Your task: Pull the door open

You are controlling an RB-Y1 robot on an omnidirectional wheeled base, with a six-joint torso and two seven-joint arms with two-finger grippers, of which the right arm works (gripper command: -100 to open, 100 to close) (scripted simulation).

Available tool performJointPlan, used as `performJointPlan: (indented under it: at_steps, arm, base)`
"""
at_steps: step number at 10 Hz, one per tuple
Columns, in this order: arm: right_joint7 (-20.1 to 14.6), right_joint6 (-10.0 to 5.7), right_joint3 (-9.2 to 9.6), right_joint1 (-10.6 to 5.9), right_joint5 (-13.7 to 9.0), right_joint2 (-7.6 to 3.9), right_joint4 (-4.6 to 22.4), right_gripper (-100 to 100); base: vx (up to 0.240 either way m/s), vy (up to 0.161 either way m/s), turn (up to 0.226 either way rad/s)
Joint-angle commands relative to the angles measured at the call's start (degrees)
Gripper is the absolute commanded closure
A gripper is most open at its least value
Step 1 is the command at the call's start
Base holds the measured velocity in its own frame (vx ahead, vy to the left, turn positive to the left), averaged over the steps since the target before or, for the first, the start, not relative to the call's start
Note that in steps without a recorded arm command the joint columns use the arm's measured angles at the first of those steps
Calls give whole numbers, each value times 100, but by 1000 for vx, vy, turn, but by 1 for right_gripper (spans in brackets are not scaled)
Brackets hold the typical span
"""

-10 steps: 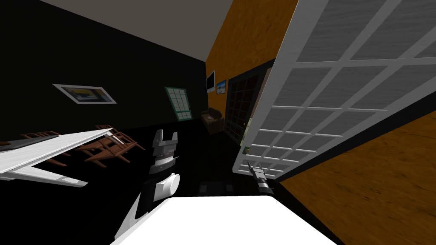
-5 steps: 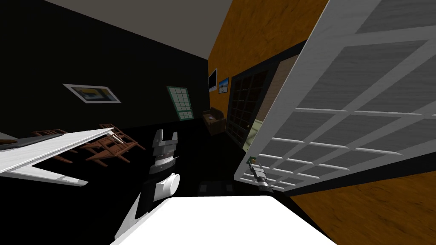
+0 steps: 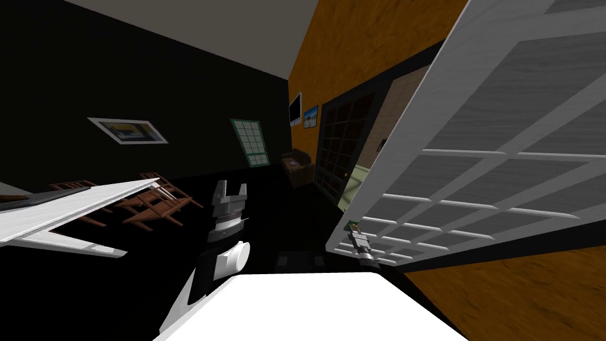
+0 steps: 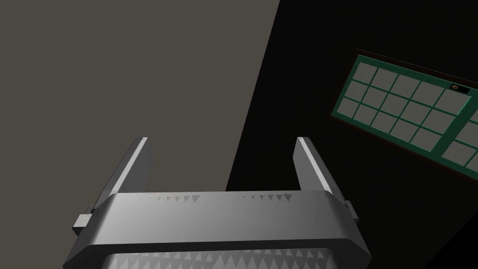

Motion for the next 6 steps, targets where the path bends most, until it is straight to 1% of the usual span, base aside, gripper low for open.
performJointPlan:
  at_steps: [1,2,3,4,6]
  arm:
    - [-3,-27,-2,0,-2,3,-14,100]
    - [-3,-27,-2,0,-2,3,-14,100]
    - [-93,-83,65,67,52,-73,20,100]
    - [-155,-142,104,102,86,-126,27,100]
    - [-304,-287,198,187,167,-254,43,100]
  base:
    - [-15,3,-6]
    - [-6,2,-4]
    - [-114,-29,109]
    - [-184,-36,161]
    - [-193,-41,118]
